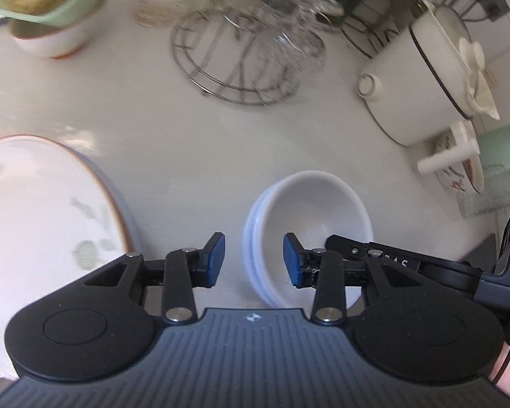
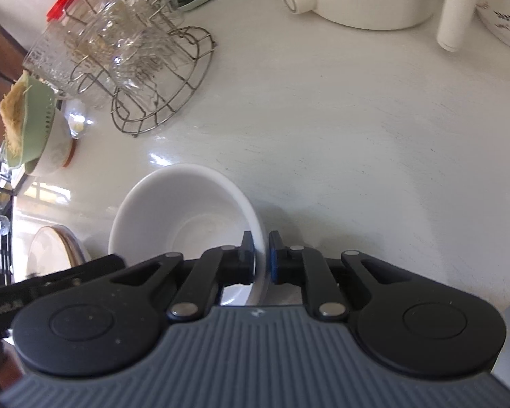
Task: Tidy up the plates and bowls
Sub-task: 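Lower the white bowl with both grippers onto the plate stack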
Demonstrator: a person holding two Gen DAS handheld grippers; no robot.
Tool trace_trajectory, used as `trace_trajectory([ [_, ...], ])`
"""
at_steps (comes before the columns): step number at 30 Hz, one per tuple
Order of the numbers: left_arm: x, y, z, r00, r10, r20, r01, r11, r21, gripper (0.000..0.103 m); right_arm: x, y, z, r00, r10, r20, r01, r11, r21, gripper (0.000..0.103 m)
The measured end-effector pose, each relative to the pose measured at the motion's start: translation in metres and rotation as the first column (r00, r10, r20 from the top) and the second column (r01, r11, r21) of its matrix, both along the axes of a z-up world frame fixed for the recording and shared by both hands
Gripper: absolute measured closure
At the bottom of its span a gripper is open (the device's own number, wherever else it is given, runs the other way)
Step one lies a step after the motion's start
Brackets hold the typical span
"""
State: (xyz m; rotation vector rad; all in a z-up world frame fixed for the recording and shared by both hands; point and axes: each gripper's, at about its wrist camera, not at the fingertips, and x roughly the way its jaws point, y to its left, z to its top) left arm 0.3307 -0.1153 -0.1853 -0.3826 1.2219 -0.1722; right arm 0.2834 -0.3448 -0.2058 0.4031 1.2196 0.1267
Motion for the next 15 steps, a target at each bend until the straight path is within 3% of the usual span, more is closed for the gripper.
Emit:
trace_trajectory([
  [15,-0.002,-0.032,-0.047,0.986,-0.119,-0.115,0.113,0.992,-0.052,0.062,-0.022,-0.012,0.001,0.998,-0.068,-0.012,0.068,0.998,-0.007,0.092],
])
